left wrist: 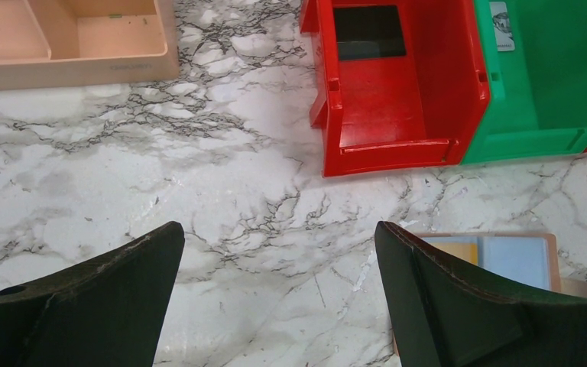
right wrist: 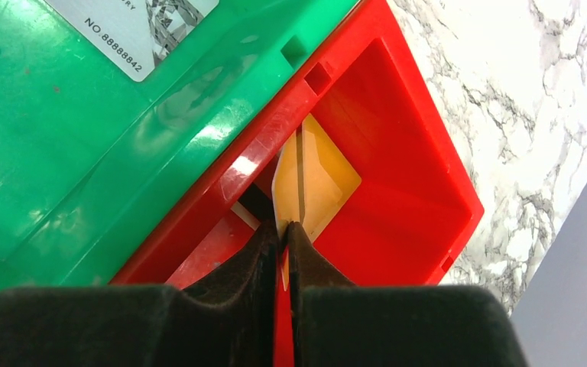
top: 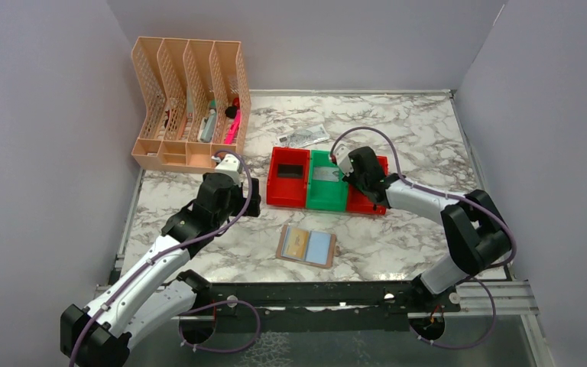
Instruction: Take the credit cards out of the card holder
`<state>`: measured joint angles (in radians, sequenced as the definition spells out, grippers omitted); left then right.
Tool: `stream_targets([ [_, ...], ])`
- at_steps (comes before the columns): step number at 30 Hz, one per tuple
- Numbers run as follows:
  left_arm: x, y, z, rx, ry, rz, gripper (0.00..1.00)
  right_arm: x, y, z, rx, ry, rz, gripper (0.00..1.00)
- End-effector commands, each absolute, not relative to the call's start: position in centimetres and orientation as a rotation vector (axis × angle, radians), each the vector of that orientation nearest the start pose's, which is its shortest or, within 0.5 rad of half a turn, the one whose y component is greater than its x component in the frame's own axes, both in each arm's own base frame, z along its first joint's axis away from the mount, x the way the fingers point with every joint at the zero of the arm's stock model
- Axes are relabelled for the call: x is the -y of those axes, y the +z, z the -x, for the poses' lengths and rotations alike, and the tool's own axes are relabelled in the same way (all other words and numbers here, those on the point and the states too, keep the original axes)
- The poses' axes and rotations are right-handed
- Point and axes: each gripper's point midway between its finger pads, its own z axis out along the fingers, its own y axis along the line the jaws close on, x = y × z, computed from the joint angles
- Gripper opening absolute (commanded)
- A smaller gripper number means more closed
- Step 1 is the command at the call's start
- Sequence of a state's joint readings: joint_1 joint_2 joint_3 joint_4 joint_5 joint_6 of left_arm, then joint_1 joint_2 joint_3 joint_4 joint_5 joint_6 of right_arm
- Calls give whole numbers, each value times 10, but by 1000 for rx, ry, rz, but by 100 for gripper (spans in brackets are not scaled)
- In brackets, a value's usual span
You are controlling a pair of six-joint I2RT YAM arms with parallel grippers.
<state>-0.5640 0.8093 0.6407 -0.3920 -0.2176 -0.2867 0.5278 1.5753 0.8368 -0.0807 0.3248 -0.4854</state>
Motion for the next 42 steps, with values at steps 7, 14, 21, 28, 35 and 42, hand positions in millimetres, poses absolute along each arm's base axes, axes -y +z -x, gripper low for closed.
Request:
stream_targets([
  [7,128,159,-253,-2122,-274,-177,99,-124,92,-356,-2132,-296,921,23],
  [14,129,157,-253,-2134,-278,-182,99,-113,110,-358,-2150,-341,776,27],
  [21,130,156,-253,-2139,-282,-187,99,-134,115,-325,-2378,-3,125,31],
  [28,133,154,-253,-2147,-293,-196,99,-148,71,-296,-2504,175,-220,25],
  [35,135,152,-252,-2159,-300,-208,99,-126,46,-311,-2478,-30,-337,25],
  [42,135,151,-252,-2161,-300,-206,99,-119,27,-322,-2489,-126,-361,25],
])
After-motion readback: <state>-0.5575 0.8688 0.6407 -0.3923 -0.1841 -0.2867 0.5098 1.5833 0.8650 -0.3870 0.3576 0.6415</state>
